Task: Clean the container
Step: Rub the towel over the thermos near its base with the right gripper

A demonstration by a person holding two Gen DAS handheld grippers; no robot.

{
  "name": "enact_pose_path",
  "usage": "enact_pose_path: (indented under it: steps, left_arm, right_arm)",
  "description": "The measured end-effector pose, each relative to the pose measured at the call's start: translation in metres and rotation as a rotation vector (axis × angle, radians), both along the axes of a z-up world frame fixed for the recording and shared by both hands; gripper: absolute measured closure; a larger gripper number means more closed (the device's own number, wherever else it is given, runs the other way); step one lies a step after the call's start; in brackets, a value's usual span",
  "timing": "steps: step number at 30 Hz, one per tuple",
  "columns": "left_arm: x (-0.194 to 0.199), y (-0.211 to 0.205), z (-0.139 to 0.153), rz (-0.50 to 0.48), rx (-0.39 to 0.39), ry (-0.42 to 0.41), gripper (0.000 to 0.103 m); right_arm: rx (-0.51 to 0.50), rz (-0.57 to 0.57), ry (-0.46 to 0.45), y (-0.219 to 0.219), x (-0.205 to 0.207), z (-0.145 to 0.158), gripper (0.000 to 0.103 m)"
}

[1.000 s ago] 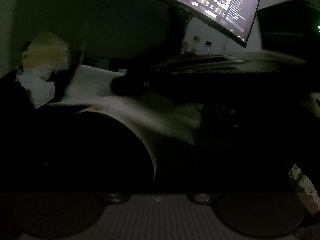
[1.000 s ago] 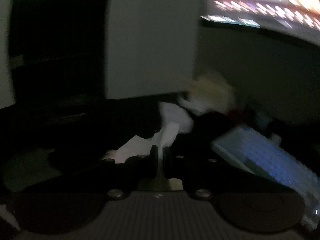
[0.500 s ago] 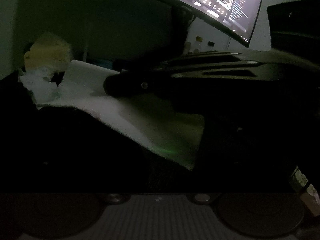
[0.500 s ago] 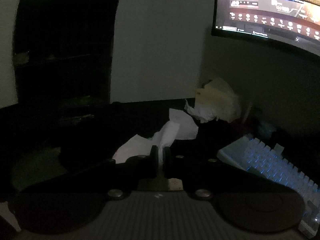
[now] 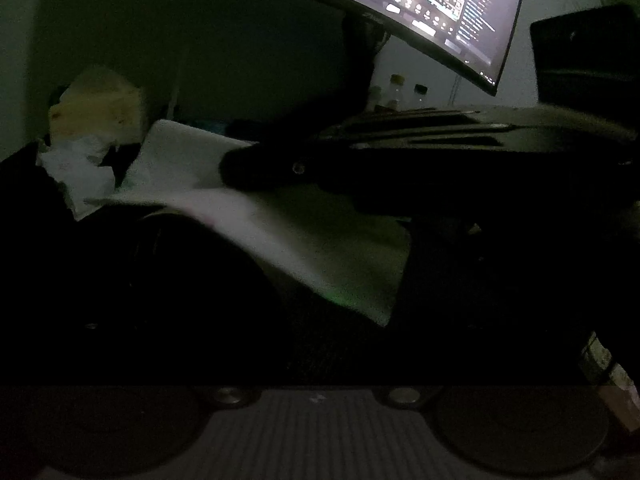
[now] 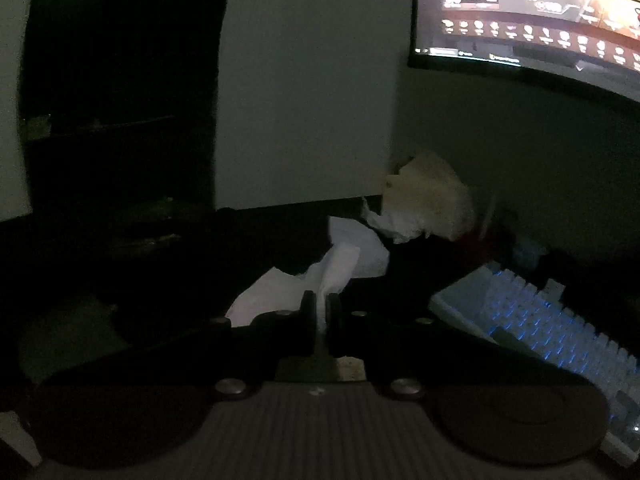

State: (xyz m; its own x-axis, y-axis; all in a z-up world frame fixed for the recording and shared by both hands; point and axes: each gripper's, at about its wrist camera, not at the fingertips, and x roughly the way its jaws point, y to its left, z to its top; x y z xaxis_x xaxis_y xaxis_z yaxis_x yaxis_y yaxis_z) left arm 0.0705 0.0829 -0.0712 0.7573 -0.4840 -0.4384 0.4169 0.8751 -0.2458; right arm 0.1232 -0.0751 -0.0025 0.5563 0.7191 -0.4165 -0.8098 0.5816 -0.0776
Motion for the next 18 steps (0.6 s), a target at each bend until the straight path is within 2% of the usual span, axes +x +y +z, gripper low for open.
enact_pose_path:
  steps: [2, 4, 5, 8, 12, 15, 18]
  left_arm:
    - [0.0, 0.0, 0.001, 0.007, -0.001, 0.004, 0.0]
    - [0.001, 0.0, 0.001, 0.014, 0.0, 0.006, 0.0]
    - [0.001, 0.0, 0.001, 0.016, 0.003, 0.005, 0.0]
    - [0.0, -0.002, 0.002, 0.02, 0.014, 0.002, 0.0]
    - [0.001, -0.003, 0.002, 0.026, 0.018, 0.004, 0.0]
    - [0.001, -0.003, 0.002, 0.025, 0.018, 0.004, 0.0]
    - [0.001, -0.003, 0.002, 0.024, 0.016, 0.002, 0.0]
  right_arm:
    - [-0.013, -0.135, 0.02, -0.006, 0.021, -0.002, 0.095]
    - [-0.046, -0.262, 0.004, -0.011, 0.041, -0.005, 0.095]
    - [-0.043, -0.289, 0.01, -0.012, 0.047, -0.006, 0.096]
    - [-0.013, -0.191, 0.015, -0.009, 0.029, -0.003, 0.096]
    - [-0.027, 0.034, -0.087, 0.008, -0.021, 0.002, 0.096]
    - [-0.034, -0.002, -0.07, 0.01, -0.008, 0.001, 0.096]
    - [-0.036, -0.151, -0.027, -0.001, 0.029, -0.005, 0.096]
